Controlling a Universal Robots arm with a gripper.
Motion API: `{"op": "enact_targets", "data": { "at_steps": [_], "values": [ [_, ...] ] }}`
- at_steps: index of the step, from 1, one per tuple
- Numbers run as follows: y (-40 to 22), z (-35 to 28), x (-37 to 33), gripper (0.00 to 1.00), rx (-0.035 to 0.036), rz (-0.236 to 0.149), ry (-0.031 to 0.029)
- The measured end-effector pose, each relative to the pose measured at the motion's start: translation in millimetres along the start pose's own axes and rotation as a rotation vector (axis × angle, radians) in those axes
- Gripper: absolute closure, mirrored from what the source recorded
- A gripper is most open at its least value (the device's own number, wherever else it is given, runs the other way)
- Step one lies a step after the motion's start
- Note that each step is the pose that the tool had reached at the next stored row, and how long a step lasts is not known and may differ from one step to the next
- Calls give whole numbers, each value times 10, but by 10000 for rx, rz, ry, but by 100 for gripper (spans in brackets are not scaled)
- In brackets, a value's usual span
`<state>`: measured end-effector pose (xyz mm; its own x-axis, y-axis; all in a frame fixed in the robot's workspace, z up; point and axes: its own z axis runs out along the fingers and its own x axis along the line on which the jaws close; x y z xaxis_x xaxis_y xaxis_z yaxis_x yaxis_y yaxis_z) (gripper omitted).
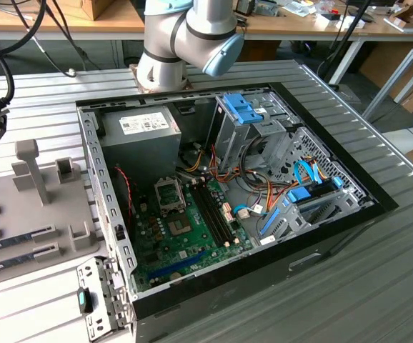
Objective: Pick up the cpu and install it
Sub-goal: 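Reach for the cpu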
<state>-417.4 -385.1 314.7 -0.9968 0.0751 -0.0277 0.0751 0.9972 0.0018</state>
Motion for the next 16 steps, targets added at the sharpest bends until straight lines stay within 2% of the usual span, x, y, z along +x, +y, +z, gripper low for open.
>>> {"op": "enact_targets", "data": {
  "at_steps": [16],
  "values": [
    [0,48,3,89,0,0,1]
  ]
}}
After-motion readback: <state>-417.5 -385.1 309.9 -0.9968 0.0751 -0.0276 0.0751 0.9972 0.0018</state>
